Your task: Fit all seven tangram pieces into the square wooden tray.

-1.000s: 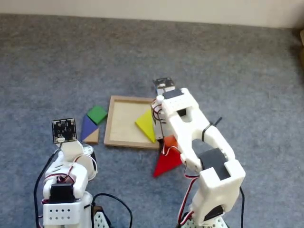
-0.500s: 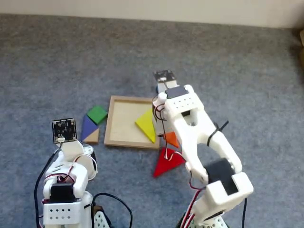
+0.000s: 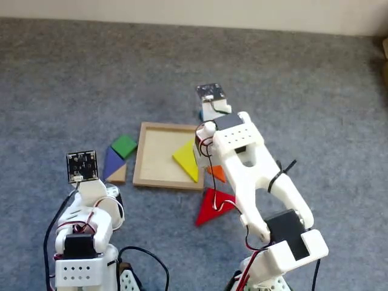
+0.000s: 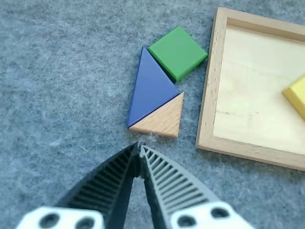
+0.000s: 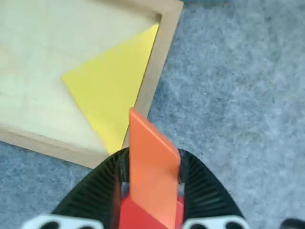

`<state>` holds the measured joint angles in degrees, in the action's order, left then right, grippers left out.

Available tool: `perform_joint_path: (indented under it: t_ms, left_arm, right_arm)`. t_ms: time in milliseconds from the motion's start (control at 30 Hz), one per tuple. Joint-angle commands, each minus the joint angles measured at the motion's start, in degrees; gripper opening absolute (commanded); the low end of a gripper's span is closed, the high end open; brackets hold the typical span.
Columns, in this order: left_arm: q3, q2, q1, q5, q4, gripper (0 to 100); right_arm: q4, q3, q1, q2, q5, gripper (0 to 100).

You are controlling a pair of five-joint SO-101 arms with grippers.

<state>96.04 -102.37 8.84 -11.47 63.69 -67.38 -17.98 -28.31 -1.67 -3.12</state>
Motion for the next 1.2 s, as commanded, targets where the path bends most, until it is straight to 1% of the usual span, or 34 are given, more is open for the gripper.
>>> perform_joint_path:
  t_ms: [0,67,167,433,500,633,667,700,833,967,1100,1167]
  left_arm:
    - [1.2,-0.1,0.8,0.4,0.2,0]
    - [1.2,-0.1,0.8,0.4,0.2,0]
    - [1.2,-0.1,0.8,0.4,0.2,0]
    - [1.2,-0.1,0.8,0.4,0.2,0]
    - [1.2,-0.1,0.8,0.4,0.2,0]
    - [1.2,-0.1,0.8,0.4,0.2,0]
    - [1.2,-0.1,0.8,0.4,0.2,0]
    - [1.2,-0.1,0.8,0.4,0.2,0]
    - [1.2,-0.1,0.8,0.4,0.2,0]
    - [1.2,-0.1,0.8,0.4,0.2,0]
    - [1.2,-0.1,0.8,0.4,0.2,0]
    - [1.2,-0.1,0.8,0.4,0.2,0]
  right_arm:
    - [1.8,0.5,-3.6,3.4,-3.9,4.8]
    - [3.6,0.3,-4.7,3.4,-8.7,4.8]
    - [6.5,0.2,-5.2,3.4,-13.3,4.8]
    - [13.2,0.4,-5.4,3.4,-15.7,4.8]
    - [14.5,0.5,-6.2,3.4,-22.9,4.8]
    - [19.7,0.1,-6.5,3.4,-45.4,4.8]
    - [21.5,0.0,-6.5,3.3,-49.6,4.8]
    - [23.0,0.0,-6.5,3.3,-52.0,4.8]
    - [25.5,0.0,-6.5,3.2,-55.9,4.8]
    - [25.8,0.4,-6.5,0.3,-60.4,4.9]
    - [25.7,0.6,-6.5,-5.7,-61.4,5.4]
    - [25.5,1.5,-6.5,-8.0,-61.4,9.2]
